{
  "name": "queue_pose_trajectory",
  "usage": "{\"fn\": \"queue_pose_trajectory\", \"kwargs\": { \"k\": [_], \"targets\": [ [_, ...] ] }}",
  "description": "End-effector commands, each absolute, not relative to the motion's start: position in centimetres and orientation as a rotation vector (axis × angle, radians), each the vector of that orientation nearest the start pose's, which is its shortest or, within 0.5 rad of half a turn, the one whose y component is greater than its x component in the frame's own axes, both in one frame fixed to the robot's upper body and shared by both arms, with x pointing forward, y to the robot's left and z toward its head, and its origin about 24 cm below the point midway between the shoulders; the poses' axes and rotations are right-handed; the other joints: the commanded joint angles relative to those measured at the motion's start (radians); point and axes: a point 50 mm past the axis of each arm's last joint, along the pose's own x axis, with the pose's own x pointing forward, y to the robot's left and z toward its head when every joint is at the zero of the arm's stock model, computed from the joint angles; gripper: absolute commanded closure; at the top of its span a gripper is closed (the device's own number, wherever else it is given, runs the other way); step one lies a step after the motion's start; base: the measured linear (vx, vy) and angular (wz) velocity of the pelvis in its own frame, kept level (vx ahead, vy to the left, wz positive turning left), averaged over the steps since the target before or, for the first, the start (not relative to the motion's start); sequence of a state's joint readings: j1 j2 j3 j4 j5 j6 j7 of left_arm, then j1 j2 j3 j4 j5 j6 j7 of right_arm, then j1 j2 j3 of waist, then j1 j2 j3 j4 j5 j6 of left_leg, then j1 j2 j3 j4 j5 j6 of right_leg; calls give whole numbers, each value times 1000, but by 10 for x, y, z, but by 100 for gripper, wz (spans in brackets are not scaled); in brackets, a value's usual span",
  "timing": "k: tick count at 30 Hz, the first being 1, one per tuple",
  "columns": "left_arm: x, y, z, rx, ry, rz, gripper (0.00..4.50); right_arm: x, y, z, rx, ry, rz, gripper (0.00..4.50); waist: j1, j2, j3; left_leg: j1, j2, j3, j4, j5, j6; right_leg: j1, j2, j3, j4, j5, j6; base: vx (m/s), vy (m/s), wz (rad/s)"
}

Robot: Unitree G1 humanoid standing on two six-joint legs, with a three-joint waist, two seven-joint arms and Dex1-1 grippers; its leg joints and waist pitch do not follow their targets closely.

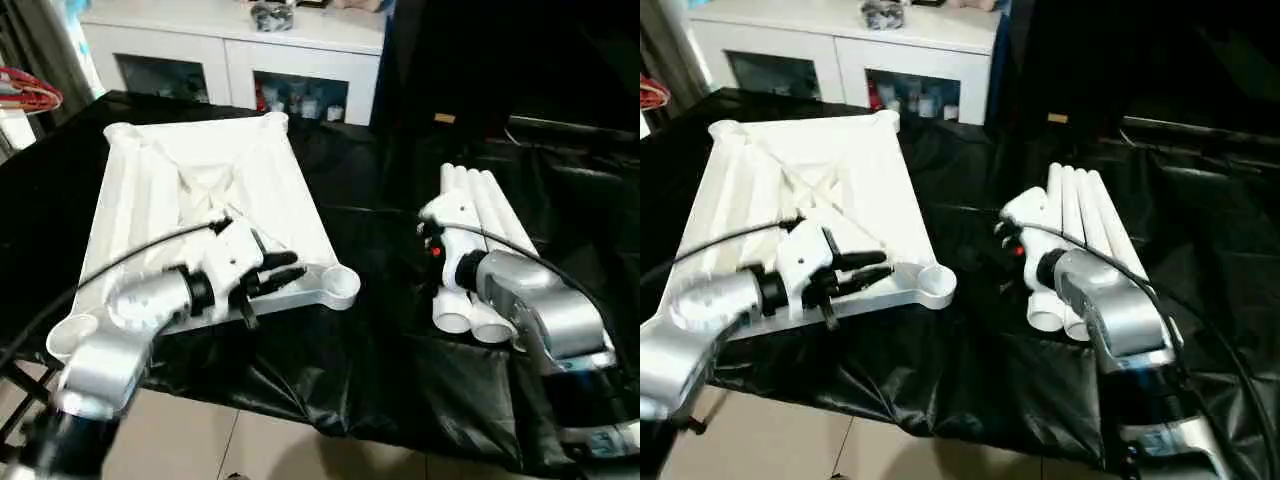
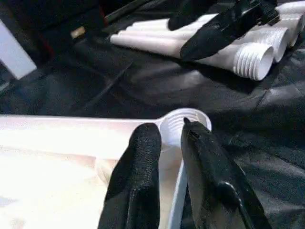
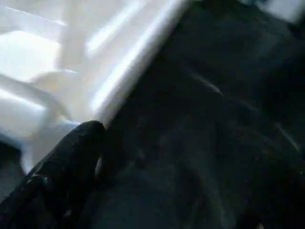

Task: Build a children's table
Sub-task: Move table base, then pick table leg

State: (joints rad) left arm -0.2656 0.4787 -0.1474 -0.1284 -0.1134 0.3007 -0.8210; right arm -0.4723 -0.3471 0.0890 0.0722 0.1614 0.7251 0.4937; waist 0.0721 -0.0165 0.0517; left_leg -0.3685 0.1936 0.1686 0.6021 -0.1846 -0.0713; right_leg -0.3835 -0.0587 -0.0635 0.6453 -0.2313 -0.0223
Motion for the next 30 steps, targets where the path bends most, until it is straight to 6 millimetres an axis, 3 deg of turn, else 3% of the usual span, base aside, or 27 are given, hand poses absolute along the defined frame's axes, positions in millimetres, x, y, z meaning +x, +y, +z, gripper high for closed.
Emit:
{"fn": "queue_pose_trajectory", "kwargs": {
  "k": [1,7,8,9,11,13,14,18,20,24,25,30],
  "targets": [
    [271,144,108,390,101,-957,332,322,-161,95,-147,437,476,0,-3,2,-62,11,33,-7,-68,-83,-12,46,-68,57,-71,1,-185,0,0,0],
    [260,134,108,325,121,-986,285,326,-171,97,-119,469,293,0,-6,2,-56,11,30,-5,-71,-138,-27,45,-70,58,-83,-98,-165,0,0,0],
    [260,134,108,351,129,-971,274,326,-175,98,-102,485,232,0,-10,12,-55,12,29,-7,-72,-155,-40,42,-67,58,-85,-129,-153,0,0,0],
    [260,134,108,351,129,-971,272,326,-175,98,-102,485,232,0,-13,9,-54,13,29,-7,-74,-158,-42,41,-66,58,-87,-134,-150,0,0,0],
    [261,136,110,379,133,-967,255,326,-180,96,-104,502,188,0,-14,17,-55,14,28,-8,-72,-166,-51,41,-64,58,-86,-130,-141,0,0,0],
    [262,135,112,381,125,-965,239,325,-182,93,-98,515,172,0,-14,15,-56,13,28,-8,-72,-159,-52,42,-65,58,-85,-107,-144,0,0,0],
    [262,134,112,387,128,-964,225,324,-183,92,-91,531,159,0,-14,19,-57,13,28,-8,-71,-154,-52,43,-64,58,-83,-92,-148,0,0,0],
    [261,131,112,393,137,-976,218,323,-181,86,-62,566,186,0,-14,21,-58,12,27,-8,-70,-137,-47,45,-64,58,-80,-46,-161,0,0,0],
    [260,131,111,395,142,-979,218,322,-178,85,-55,582,206,0,-15,16,-57,12,27,-7,-70,-145,-44,46,-64,58,-81,-58,-163,0,0,0],
    [259,130,110,398,149,-981,218,323,-179,82,-60,615,189,0,-13,19,-56,13,29,-8,-71,-154,-46,44,-66,58,-83,-91,-162,0,0,0],
    [258,130,109,394,152,-985,218,324,-179,80,-59,638,178,0,-15,11,-55,12,28,-6,-71,-153,-46,44,-65,58,-85,-96,-161,0,0,0],
    [257,129,107,395,162,-986,218,326,-181,79,-59,651,156,0,-13,12,-57,11,28,-6,-70,-127,-42,45,-67,58,-82,-85,-157,0,0,0]
  ]
}}
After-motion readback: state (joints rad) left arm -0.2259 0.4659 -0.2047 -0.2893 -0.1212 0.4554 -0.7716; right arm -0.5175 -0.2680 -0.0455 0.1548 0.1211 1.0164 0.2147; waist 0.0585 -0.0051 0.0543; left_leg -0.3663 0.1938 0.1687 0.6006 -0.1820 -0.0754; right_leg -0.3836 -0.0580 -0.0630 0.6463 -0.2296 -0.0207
